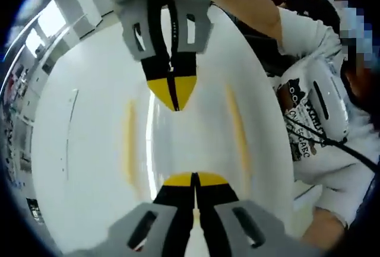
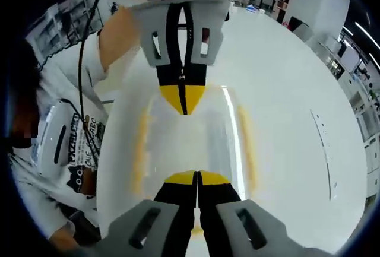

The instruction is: Snap each plastic latch of the storage box into its locked position after aligning the lid with the box until every specified latch is closed and the lid sits flush.

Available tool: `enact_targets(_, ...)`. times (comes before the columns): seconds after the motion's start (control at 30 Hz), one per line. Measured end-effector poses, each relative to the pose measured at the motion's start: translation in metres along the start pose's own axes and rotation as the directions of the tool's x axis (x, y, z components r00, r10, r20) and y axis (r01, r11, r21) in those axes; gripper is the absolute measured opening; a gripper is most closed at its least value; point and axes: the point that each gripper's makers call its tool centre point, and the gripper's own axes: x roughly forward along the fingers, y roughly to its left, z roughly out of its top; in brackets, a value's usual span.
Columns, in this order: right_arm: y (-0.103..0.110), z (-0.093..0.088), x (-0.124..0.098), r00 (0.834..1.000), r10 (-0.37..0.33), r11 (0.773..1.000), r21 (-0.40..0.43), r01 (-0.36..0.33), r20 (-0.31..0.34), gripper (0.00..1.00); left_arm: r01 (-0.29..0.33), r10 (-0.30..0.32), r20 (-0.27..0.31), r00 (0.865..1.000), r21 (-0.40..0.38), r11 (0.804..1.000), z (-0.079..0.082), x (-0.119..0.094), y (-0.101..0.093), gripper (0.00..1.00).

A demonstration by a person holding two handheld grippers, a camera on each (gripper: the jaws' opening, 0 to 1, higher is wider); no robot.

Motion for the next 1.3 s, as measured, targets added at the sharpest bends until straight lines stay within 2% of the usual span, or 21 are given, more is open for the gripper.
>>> enact_targets(0.13, -0.007, -0.001, -0.004, 0.999, -0.038, 0.999, 0.025, 0.037, 0.016, 0.0, 0.026, -0.027, -0.038, 0.999, -0.008, 1.0, 0.001, 0.001, 0.0, 0.0)
enact_targets(0.33, -0.012, -0.005, -0.012, 0.995, -0.085, 0.996, 0.045, 0.083, 0.048, 0.0, 0.053, -0.055, -0.054, 0.997, -0.03, 0.998, 0.004, 0.002, 0.0, 0.0)
enact_targets(0.47, -0.019, -0.007, -0.016, 0.984, -0.13, 0.988, 0.099, 0.118, 0.12, 0.0, 0.054, -0.055, -0.066, 0.996, -0.024, 0.998, 0.006, 0.002, -0.002, 0.0)
enact_targets(0.6, -0.024, -0.011, -0.02, 0.973, -0.173, 0.98, 0.128, 0.154, 0.153, 0.0, 0.061, -0.062, -0.076, 0.995, -0.013, 0.998, 0.007, 0.002, -0.002, 0.0)
enact_targets(0.73, -0.024, -0.011, -0.024, 0.967, -0.182, 0.978, 0.138, 0.158, 0.181, 0.0, 0.069, -0.071, -0.088, 0.994, -0.019, 0.997, 0.008, 0.003, -0.002, 0.0)
enact_targets(0.93, -0.029, -0.012, -0.025, 0.968, -0.186, 0.978, 0.127, 0.167, 0.165, 0.0, 0.067, -0.07, -0.072, 0.995, -0.033, 0.997, 0.009, 0.001, 0.002, 0.0)
enact_targets(1.07, -0.033, -0.005, -0.028, 0.953, -0.206, 0.975, 0.131, 0.181, 0.221, 0.01, 0.073, -0.075, -0.054, 0.996, -0.044, 0.996, 0.009, 0.0, 0.003, 0.0)
enact_targets(1.13, -0.038, -0.006, -0.028, 0.945, -0.236, 0.968, 0.141, 0.208, 0.225, 0.01, 0.078, -0.081, -0.063, 0.995, -0.046, 0.996, 0.009, 0.001, 0.004, 0.0)
enact_targets(1.23, -0.044, -0.008, -0.032, 0.923, -0.294, 0.954, 0.142, 0.265, 0.248, 0.01, 0.079, -0.083, -0.083, 0.993, -0.048, 0.996, 0.008, 0.001, 0.003, 0.0)
enact_targets(1.27, -0.044, -0.005, -0.034, 0.911, -0.294, 0.953, 0.153, 0.26, 0.287, 0.01, 0.079, -0.083, -0.088, 0.993, -0.049, 0.996, 0.007, 0.001, 0.003, 0.0)
enact_targets(1.3, -0.043, -0.004, -0.035, 0.909, -0.293, 0.954, 0.158, 0.256, 0.296, 0.01, 0.079, -0.083, -0.092, 0.992, -0.048, 0.996, 0.007, 0.001, 0.002, 0.0)
